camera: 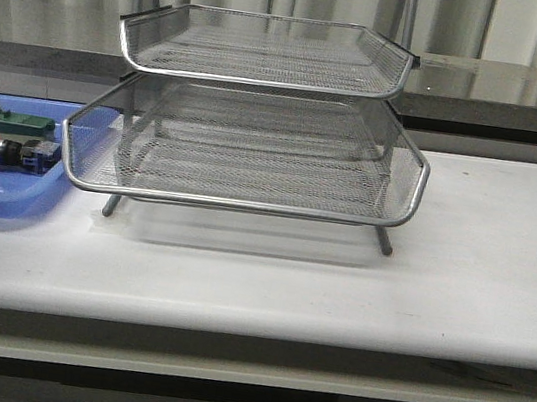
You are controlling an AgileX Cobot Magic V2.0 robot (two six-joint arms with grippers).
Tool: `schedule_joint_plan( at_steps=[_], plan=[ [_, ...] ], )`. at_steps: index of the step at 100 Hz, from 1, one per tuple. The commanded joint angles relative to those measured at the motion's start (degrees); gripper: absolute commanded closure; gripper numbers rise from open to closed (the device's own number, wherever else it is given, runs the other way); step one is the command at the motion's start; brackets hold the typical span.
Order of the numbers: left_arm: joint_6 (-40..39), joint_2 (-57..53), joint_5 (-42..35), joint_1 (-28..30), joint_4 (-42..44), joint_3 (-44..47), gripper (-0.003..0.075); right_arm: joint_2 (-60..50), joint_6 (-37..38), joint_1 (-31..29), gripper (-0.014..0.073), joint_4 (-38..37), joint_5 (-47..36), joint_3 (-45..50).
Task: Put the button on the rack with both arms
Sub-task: 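Reach the left gripper into the blue tray over the red push button, then grasp the red push button with the left gripper and lift it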
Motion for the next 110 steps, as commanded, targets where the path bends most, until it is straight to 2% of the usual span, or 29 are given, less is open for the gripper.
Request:
schedule_joint_plan(
  at_steps=[1, 19, 42, 63, 90, 110],
  plan=[
    [-0.1, -1.9, -2.8, 0.0, 0.6, -2.1, 0.0167, 0.5, -0.3, -0.1, 0.0664, -0.9, -3.4, -1.8],
    [0.1, -1.8, -3.5, 0.0, -2.9, -2.1, 0.0177, 0.5, -0.3, -0.1, 0.0664, -0.9, -3.4, -1.8],
    [10.3, 1.8, -1.8, 0.0, -2.9, -5.3, 0.0177, 0.5, -0.3, -0.1, 0.0664, -0.9, -3.4, -1.8],
    [20.0, 10.9, 5.6, 0.0, -6.3, -15.7, 0.0174, 0.5, -0.3, -0.1, 0.0664, -0.9, -3.4, -1.8],
    [37.3, 23.3, 16.8, 0.0, -15.1, -30.6, 0.0174, 0.5, -0.3, -0.1, 0.0664, -0.9, -3.4, -1.8],
    [42.5, 31.5, 25.3, 0.0, -15.5, -41.0, 0.0174, 0.5, -0.3, -0.1, 0.0664, -0.9, -3.4, -1.8]
  ],
)
